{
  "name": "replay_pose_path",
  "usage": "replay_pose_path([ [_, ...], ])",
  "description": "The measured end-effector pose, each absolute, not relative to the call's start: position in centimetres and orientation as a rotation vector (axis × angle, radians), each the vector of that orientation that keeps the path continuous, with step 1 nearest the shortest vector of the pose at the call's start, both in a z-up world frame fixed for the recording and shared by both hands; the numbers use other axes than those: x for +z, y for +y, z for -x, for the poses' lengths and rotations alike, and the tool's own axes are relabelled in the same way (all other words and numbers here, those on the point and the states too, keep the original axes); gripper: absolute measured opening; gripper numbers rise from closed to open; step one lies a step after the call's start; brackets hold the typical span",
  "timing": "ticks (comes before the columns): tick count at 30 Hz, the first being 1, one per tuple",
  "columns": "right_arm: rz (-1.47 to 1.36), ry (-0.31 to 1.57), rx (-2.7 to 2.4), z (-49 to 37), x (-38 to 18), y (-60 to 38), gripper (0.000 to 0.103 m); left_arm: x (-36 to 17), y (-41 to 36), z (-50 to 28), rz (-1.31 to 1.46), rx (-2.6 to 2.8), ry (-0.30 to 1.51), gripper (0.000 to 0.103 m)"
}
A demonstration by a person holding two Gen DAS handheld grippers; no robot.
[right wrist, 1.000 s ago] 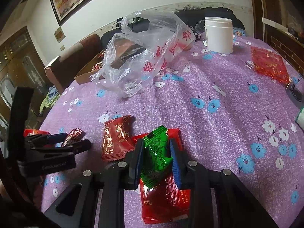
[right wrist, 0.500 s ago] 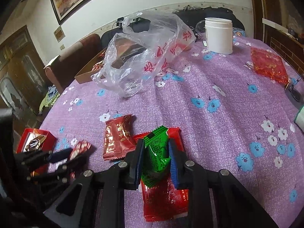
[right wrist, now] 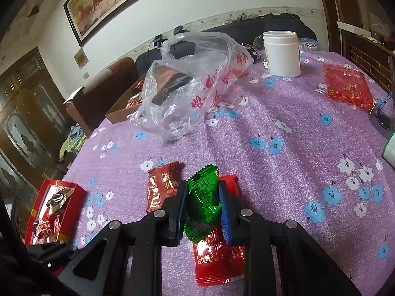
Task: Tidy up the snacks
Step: 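Carry both packets into the red box and open both grippers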
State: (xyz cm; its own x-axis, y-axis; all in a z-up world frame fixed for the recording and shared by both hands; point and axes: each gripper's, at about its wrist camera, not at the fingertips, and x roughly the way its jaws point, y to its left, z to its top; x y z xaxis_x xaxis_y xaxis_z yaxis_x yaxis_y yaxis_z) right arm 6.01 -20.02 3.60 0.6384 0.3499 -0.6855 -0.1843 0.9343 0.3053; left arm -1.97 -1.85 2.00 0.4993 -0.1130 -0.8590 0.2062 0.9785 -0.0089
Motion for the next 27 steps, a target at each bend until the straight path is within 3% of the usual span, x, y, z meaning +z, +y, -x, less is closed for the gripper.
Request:
replay_pose_path([
  [17,-0.266,0.792,0.332,-5.8,3.8,-20.5,0.024,3.2,-1.9,6.4,0.028,-0.348,1.014,0.024],
  [27,-0.309,0.677,0.333,-4.3,4.8,-21.7,0.024,5.2,0.4,10.0,0.126,-0.389,0.977,0.024],
])
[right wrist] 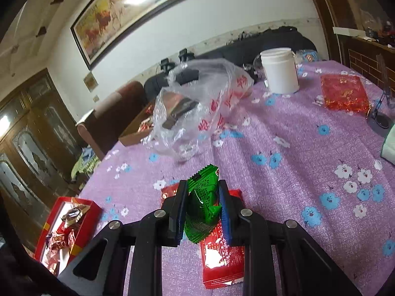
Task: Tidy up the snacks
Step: 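Carry both packets into the red box and open both grippers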
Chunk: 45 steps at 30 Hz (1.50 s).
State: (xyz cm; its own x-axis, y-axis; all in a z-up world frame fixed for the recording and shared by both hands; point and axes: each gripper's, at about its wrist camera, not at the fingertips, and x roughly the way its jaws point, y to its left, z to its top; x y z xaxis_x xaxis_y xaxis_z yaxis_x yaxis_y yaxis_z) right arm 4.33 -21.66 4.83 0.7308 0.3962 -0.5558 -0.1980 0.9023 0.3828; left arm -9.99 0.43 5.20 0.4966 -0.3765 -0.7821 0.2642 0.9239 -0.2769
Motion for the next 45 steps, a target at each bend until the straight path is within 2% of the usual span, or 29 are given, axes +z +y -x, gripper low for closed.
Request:
replay_pose_path([
  [17,-0.407,0.656,0.367,1.4,5.5,-19.9,0.024,9.9,7.1,15.2,0.203,-0.350,0.794,0.025],
  [30,-0.503,0.676,0.704,5.7,6.6,-10.7,0.024,9.7,17.9,16.8,0.297,-0.103,0.682,0.025],
  [38,-0.357,0.728,0.848,8.3,6.3,-1.2,0.024,7.7,22.4,16.9,0.295,0.036,0.668,0.025],
  [45,-0.202,0.810,0.945,10.7,3.5,6.2,0.024,5.4,24.2,16.1,0.298,0.090,0.704,0.025],
])
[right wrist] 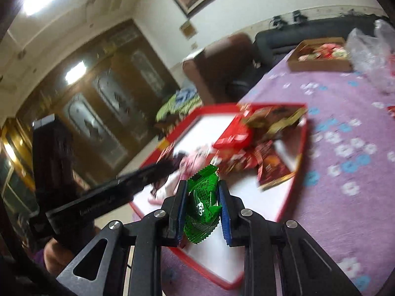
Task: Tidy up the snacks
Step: 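Carry both packets into the red box and open both grippers, then move both open grippers back over the remaining red packets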
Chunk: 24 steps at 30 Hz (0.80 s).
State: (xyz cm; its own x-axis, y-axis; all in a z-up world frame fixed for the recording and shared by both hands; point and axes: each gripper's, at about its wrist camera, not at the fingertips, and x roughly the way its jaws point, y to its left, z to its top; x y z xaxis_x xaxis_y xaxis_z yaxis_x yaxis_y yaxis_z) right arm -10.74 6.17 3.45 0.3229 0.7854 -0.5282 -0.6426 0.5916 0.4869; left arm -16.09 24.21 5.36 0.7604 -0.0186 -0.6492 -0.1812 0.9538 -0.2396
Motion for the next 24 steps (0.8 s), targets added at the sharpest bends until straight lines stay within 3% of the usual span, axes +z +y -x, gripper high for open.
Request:
replay_pose_path([
  [12,-0.169,0.803,0.915,11.1,1.7,7.3,0.031,4.1,24.5,15.8,0.271,0.146,0.727,0.027],
  [13,-0.191,0.803,0.911,11.0,1.7,6.9,0.038,4.1,24.4,15.9,0.259,0.164,0.726,0.032],
  [14,-0.219,0.802,0.905,10.8,1.7,6.4,0.048,4.2,24.3,16.0,0.239,0.193,0.728,0.043],
  [16,-0.258,0.797,0.889,10.8,1.9,5.5,0.056,4.5,23.8,16.2,0.199,0.239,0.714,0.061],
  [21,-0.319,0.801,0.842,9.9,1.9,4.0,0.059,5.7,22.5,17.0,0.096,0.294,0.657,0.068],
  [24,-0.336,0.797,0.824,9.6,1.9,3.5,0.059,6.7,21.8,17.5,0.046,0.313,0.615,0.081],
])
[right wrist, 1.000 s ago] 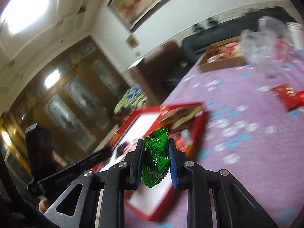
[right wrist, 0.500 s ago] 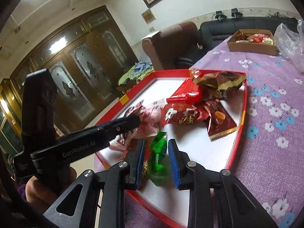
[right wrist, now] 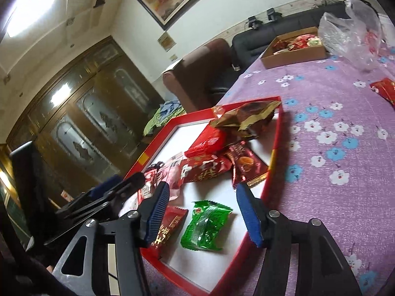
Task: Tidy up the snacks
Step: 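Move both open grippers back over the remaining red packets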
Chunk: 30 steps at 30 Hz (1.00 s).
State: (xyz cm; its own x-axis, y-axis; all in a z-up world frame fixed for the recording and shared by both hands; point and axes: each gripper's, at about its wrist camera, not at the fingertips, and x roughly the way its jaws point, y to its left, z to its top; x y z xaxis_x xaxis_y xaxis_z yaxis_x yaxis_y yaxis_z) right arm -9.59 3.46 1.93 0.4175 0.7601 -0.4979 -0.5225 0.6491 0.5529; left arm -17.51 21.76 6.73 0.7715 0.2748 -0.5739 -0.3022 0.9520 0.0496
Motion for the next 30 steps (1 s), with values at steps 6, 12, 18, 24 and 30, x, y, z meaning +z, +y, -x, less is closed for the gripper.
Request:
replay_pose_path([
  [6,-0.348,0.811,0.822,9.2,2.0,3.1,0.059,8.7,20.4,18.3,-0.020,0.336,0.548,0.082],
  [12,-0.348,0.818,0.827,9.1,1.9,3.1,0.060,9.4,19.7,18.4,-0.039,0.349,0.543,0.082],
  [18,-0.350,0.820,0.830,9.1,1.8,3.1,0.060,9.5,19.5,18.5,-0.042,0.359,0.545,0.082],
  [24,-0.346,0.822,0.836,9.2,1.8,3.2,0.061,9.5,19.4,18.5,-0.048,0.364,0.547,0.082],
  [30,-0.343,0.822,0.838,9.3,1.8,3.2,0.061,9.2,19.3,18.4,-0.061,0.367,0.563,0.082],
])
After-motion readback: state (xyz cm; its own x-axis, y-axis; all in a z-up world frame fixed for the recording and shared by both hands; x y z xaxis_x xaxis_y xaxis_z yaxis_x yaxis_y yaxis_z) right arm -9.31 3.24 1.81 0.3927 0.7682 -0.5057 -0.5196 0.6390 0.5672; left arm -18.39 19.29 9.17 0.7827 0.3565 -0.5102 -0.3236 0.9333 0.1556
